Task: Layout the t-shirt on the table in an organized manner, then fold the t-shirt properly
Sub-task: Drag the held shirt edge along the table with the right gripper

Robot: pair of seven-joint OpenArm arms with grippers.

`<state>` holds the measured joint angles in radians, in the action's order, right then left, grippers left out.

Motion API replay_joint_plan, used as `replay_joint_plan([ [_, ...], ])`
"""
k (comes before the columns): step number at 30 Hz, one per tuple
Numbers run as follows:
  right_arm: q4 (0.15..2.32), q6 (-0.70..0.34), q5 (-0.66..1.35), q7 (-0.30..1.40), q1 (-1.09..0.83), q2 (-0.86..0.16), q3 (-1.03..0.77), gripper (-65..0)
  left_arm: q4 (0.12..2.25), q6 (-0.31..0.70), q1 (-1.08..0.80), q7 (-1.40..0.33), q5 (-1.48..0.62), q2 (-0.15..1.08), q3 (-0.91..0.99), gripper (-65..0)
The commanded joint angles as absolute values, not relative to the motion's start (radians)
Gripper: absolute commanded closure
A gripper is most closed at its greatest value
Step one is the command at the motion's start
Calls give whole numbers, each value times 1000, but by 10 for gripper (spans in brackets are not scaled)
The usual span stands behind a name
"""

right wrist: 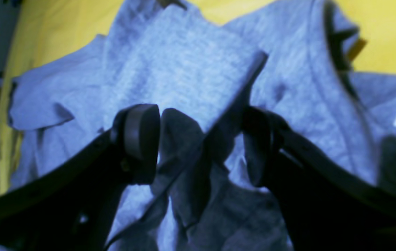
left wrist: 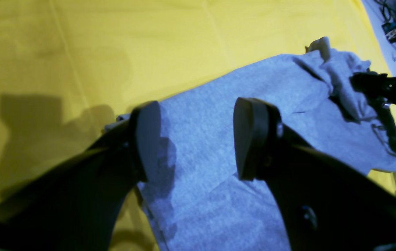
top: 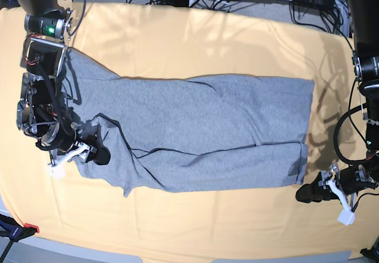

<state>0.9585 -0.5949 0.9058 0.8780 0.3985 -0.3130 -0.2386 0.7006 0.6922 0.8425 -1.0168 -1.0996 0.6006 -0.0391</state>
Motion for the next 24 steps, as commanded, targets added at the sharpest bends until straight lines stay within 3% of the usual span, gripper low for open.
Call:
replay_joint_plan([
  [1, 973, -612, 938, 855, 430, -326, -242, -394, 718, 698, 878, -995, -1126, 615, -31, -347],
  [9, 973, -628, 891, 841, 472, -276, -242, -383, 718, 698, 878, -995, -1126, 615, -31, -347],
  [12, 973, -617, 799, 811, 489, -257, -242, -300, 718, 698, 878, -995, -1126, 615, -31, -347],
  [16, 973, -611, 731, 778, 506, -252, -242, -19, 718, 698, 878, -995, -1126, 615, -31, -347],
  [24, 975, -698, 706, 782, 574, -252, -242, 0, 718, 698, 878, -995, -1126, 615, -31, -347],
])
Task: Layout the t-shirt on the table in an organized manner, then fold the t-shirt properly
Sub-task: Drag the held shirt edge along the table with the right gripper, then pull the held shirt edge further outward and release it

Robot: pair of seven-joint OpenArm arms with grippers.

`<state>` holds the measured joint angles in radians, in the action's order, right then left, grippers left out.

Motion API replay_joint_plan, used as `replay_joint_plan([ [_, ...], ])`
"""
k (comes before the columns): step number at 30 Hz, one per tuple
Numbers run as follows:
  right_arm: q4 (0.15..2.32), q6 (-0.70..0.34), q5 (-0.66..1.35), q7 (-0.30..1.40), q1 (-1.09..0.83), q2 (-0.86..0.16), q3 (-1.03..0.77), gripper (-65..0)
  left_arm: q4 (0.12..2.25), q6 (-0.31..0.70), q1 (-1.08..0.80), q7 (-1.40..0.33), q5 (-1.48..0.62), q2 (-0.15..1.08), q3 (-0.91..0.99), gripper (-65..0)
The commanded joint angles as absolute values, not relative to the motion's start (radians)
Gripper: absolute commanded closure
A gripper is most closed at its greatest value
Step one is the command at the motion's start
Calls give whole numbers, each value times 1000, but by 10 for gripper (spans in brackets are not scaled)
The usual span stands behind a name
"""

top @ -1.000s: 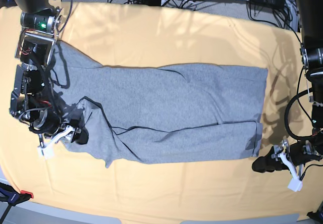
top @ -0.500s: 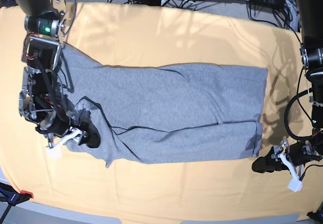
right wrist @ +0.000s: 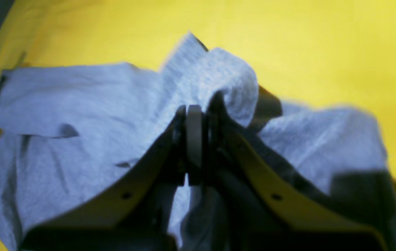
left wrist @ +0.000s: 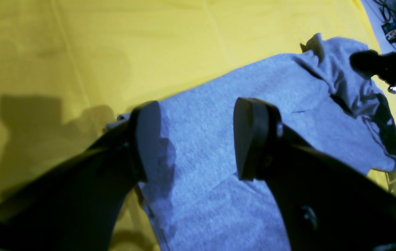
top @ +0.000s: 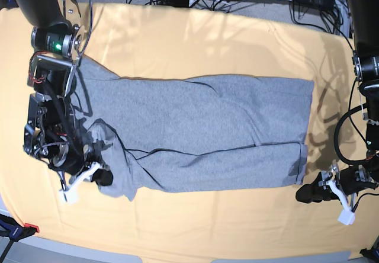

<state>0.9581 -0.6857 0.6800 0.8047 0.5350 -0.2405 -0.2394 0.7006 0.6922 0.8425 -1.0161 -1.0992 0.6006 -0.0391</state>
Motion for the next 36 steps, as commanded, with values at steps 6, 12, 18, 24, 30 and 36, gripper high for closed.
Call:
replay_joint_plan([
  [6, 975, -698, 702, 781, 649, -252, -242, 0, 718, 698, 878, -994, -1126, 615, -31, -347],
  [12, 975, -646, 535, 671, 721, -252, -242, 0, 718, 698, 878, -994, -1126, 615, -31, -347],
  [18, 975, -572, 417, 585, 763, -252, -163, 0, 718, 698, 879, -994, -1126, 614, -31, -347],
  [24, 975, -520, 275, 546, 779, -252, 70, 0, 718, 698, 878, -994, -1126, 615, -31, -347],
  [30, 975, -452, 126, 535, 823, -253, 270, 0, 718, 698, 878, -995, -1126, 615, -31, -347],
  [36, 975, -418, 122, 508, 860, -252, 329, 0, 718, 698, 878, -995, -1126, 615, -31, -347],
])
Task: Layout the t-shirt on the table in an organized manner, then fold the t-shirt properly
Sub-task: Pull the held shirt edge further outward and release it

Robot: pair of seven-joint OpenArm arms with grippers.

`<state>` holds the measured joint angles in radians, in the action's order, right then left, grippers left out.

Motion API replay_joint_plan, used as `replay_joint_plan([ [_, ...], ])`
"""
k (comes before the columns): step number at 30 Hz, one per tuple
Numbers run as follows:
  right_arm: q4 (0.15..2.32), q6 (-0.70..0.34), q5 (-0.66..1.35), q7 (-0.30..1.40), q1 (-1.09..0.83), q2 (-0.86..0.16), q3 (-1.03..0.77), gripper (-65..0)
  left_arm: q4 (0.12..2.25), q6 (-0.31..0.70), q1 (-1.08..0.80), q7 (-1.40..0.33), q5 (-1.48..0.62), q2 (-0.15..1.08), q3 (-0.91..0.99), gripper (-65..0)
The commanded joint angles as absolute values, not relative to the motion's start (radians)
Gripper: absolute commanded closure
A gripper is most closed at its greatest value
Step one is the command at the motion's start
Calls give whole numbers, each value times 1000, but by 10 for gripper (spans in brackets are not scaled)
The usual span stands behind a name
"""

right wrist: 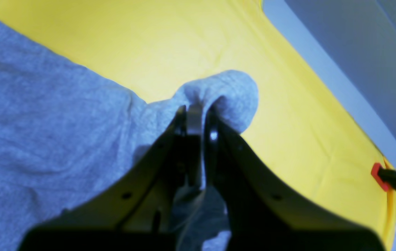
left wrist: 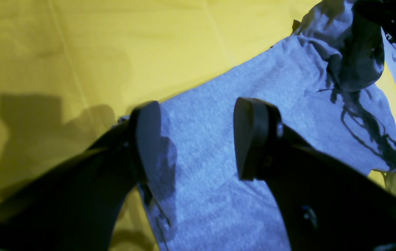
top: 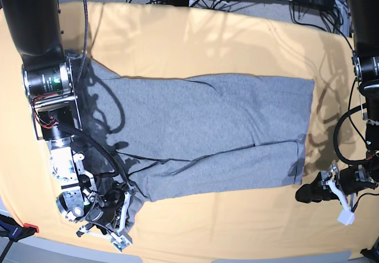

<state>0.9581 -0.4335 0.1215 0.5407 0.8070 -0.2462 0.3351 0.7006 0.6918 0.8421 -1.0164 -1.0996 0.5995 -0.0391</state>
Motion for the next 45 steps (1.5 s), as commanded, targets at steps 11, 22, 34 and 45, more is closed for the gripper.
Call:
replay_joint_plan([
  [11, 975, 18, 125, 482, 946, -253, 326, -377, 718, 698, 878, -995, -1126, 615, -31, -347],
  [22, 975, -291, 369, 754, 935, -258, 312, -310, 718, 698, 878, -995, -1126, 615, -31, -347],
  [34, 961, -279, 419, 729, 773, -258, 312, -310, 718, 698, 878, -995, -1126, 615, -31, -347],
  [45, 957, -199, 273, 638, 730, -258, 312, -298, 718, 698, 878, -995, -1126, 615, -31, -347],
])
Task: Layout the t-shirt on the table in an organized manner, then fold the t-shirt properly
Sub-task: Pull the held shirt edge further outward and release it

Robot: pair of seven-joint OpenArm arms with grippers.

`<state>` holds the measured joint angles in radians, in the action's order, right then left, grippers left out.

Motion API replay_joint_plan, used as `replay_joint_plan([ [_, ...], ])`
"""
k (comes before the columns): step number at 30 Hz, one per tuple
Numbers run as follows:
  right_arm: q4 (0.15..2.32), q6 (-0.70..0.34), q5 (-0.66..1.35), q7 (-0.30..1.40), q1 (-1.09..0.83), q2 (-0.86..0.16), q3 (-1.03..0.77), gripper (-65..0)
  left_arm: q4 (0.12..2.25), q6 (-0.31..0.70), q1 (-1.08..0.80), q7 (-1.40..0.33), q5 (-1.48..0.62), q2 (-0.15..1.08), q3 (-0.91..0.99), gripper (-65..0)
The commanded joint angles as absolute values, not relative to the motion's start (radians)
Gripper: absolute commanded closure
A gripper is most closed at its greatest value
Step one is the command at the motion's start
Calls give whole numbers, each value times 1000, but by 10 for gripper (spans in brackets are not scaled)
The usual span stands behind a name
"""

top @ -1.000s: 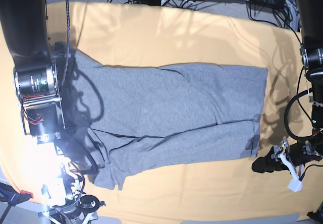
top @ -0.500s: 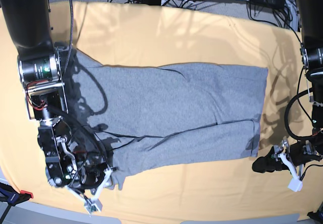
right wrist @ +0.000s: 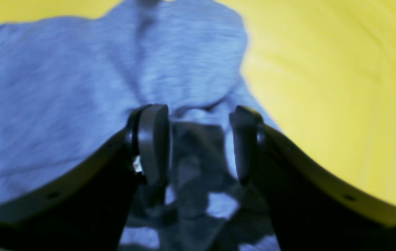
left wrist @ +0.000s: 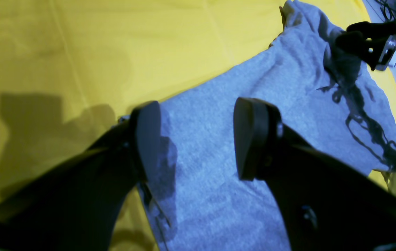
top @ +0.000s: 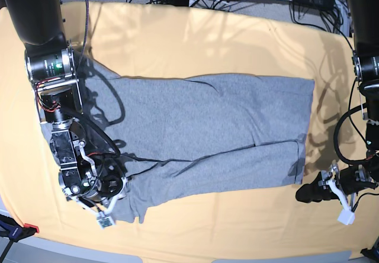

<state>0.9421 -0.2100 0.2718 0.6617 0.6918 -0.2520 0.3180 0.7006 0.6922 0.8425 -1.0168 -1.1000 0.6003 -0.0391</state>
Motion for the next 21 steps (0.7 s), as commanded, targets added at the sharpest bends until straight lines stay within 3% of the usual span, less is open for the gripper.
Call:
replay_joint_plan([
  [1, 957, -210, 277, 638, 730, -258, 313, -269, 718, 698, 878, -995, -1126, 615, -31, -347],
  [5, 957, -197, 289, 616, 725, -257, 313, -118, 718, 698, 878, -995, -1126, 615, -31, -347],
  [9, 957, -105, 234, 594, 723, -258, 313, -8, 718, 698, 876, -995, -1126, 615, -31, -347],
  [17, 957, -86, 174, 454, 762, -258, 312, 0, 718, 698, 876, -995, -1126, 615, -31, -347],
  [21, 957, -24, 133, 424, 815, -258, 312, 0, 718, 698, 876, -995, -1126, 615, -31, -347],
])
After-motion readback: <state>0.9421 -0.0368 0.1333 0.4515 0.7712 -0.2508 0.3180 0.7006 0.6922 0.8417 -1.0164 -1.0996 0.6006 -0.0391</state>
